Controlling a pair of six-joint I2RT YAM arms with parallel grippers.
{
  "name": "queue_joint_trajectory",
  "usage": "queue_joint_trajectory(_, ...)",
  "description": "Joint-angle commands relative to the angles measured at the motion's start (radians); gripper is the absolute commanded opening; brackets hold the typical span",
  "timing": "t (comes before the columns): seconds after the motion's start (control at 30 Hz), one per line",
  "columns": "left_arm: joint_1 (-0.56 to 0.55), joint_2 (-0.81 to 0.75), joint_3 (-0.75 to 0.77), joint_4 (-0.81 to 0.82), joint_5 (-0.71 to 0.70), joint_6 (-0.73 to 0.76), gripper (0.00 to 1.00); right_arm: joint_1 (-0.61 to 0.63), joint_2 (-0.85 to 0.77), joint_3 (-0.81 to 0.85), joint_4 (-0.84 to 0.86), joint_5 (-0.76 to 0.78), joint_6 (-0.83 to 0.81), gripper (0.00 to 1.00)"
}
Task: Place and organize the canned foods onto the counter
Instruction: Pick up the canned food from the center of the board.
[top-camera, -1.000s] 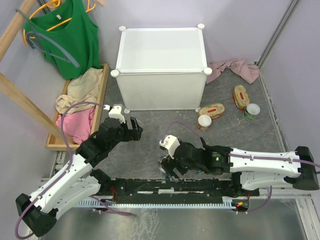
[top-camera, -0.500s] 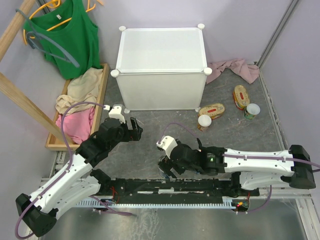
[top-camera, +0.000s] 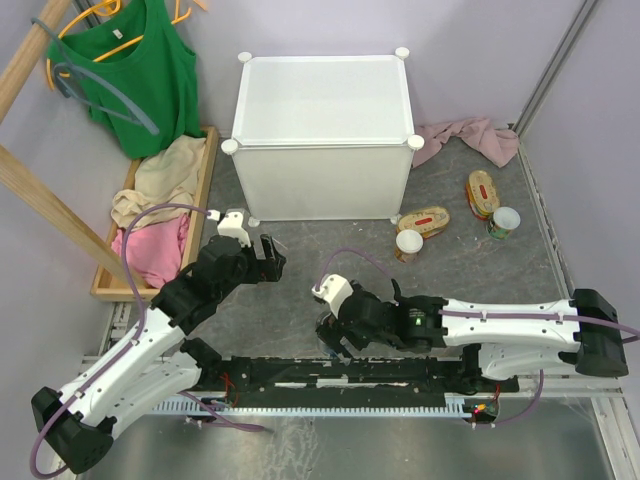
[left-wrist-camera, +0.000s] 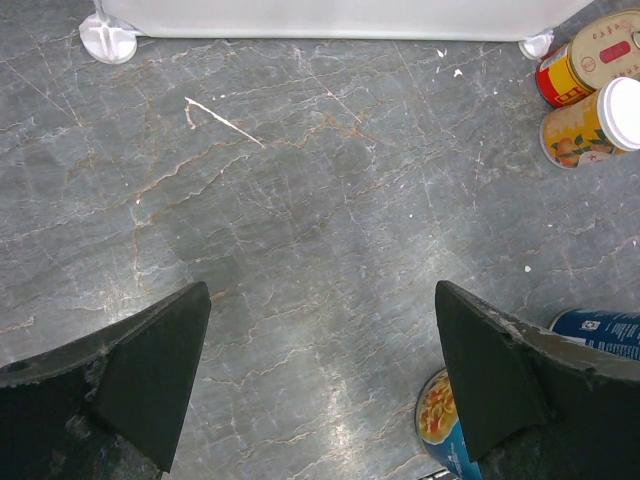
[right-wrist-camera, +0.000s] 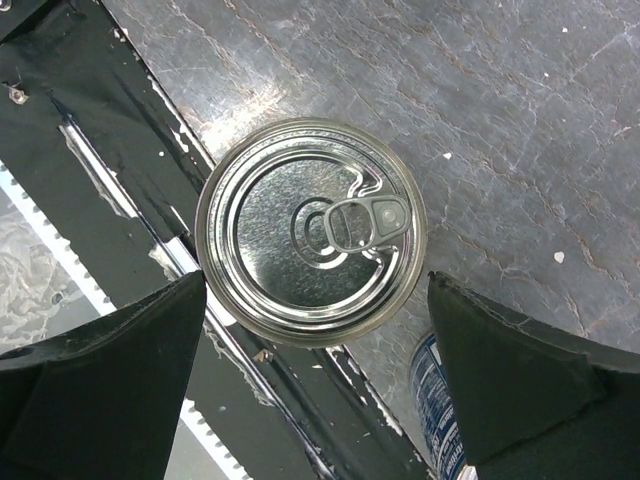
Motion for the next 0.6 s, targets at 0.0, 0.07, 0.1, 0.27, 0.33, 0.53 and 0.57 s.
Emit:
queue_joint_trajectory(0.0,-0.007,-0.01,0.023,0.021,0.012,-0.029,0.99,0.006,0.002,-0.003,0.055,0.011,-0.008,1.0)
queue_joint_trajectory(0.07,-0.007,-0.01,0.022,0.021,0.014,-0.029,0.99,0.006,0.008,-0.006,0.061,0.011,-0.009,1.0)
queue_joint_trajectory(0.1,-0.007,-0.01,0.022,0.021,0.013,-0.029,0.99,0.006,0.011,-0.008,0.065,0.01,-0.01,1.0)
queue_joint_trajectory(0.27,-0.007,-0.015,0.018,0.021,0.011,-0.031,0.99,0.006,0.028,-0.022,0.094,0.021,-0.011,1.0)
queue_joint_trajectory(0.33,-0.007,-0.017,0.017,0.022,0.012,-0.031,0.99,0.005,0.033,-0.025,0.1,0.03,-0.013,1.0)
queue_joint_trajectory(0.53,-0.007,-0.02,0.011,0.021,0.012,-0.035,0.99,0.005,0.034,-0.049,0.138,0.06,-0.017,1.0)
queue_joint_trajectory(0.57,-0.007,-0.022,0.01,0.022,0.012,-0.035,0.99,0.005,0.033,-0.054,0.149,0.062,-0.017,1.0)
